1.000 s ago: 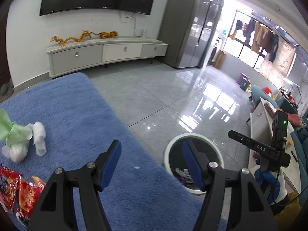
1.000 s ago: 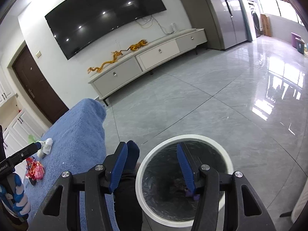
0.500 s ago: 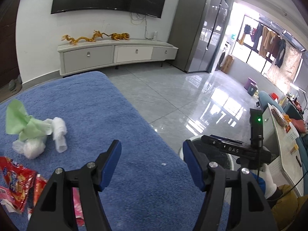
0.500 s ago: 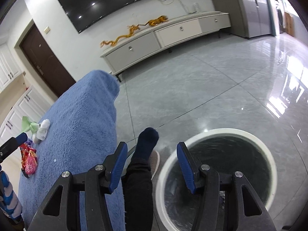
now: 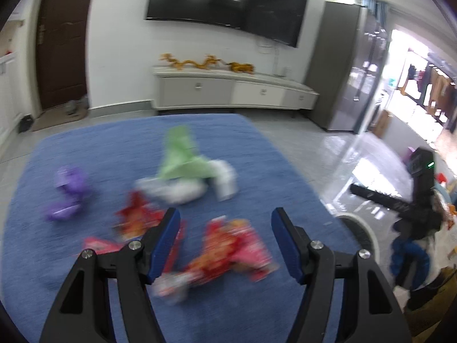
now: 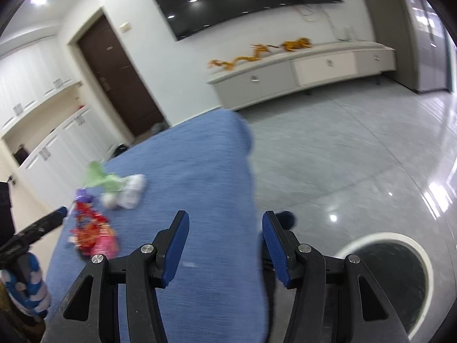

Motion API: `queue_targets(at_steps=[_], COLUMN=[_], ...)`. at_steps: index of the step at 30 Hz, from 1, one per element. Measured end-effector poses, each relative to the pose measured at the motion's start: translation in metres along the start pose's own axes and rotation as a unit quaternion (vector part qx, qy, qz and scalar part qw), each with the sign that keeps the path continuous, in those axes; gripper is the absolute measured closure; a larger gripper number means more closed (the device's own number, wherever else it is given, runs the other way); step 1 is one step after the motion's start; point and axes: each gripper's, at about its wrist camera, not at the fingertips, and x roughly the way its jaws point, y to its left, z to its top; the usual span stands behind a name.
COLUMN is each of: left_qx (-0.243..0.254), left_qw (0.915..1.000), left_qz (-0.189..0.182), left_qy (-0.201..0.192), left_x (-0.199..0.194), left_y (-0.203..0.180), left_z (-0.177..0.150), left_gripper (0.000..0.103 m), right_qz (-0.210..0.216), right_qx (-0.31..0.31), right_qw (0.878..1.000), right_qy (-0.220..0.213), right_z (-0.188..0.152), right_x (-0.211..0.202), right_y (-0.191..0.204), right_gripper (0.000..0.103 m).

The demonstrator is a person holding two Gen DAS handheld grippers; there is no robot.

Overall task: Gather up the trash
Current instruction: 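Move both open tools back to the trash pile on the rug, then grasp a red snack wrapper with the left tool while the right tool grasps the pink NB bag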

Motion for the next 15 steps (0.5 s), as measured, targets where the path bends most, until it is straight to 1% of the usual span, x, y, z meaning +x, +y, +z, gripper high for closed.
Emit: queue_targets(at_steps=[4, 8, 11, 13, 15], left_qx=[-0.031, -0.048, -0.035, -0.022, -0.014], left_qw=[0.999, 0.998, 0.9987, 0.9991, 0.9995], left_qz=[0.033, 0.041, 0.038, 0.035, 0.021], left_qy=[0.003, 0.007, 0.006, 0.009, 0.019], left_x=[-0.016, -0.021, -0.018, -0.014, -0.004], left_y=[0.043, 0.072, 0.076, 0.076, 0.073], left_z=[-0.015, -0.027, -0.026, -0.024, -0.02], left_gripper=[0.038, 0.038, 0.038, 0.038, 0.038], right_qz=[0.035, 0.062, 0.075, 0.074, 0.074], right_qx=[-0.03, -0.063, -0.087, -0.1, -0.104], right_qw=[0.999, 0.994, 0.989, 0.985, 0.983], right_qy=[0.028, 0.068, 0.098, 0.117, 0.128], right_z=[-0.005, -0.015, -0.025, -0.032, -0.037], right_x=[0.021, 0.05, 0.07, 0.083, 0.091], right_y=[0.047, 0.094, 0.12, 0.132, 0.139], right_gripper=[0.052, 0.052, 0.052, 0.052, 0.052])
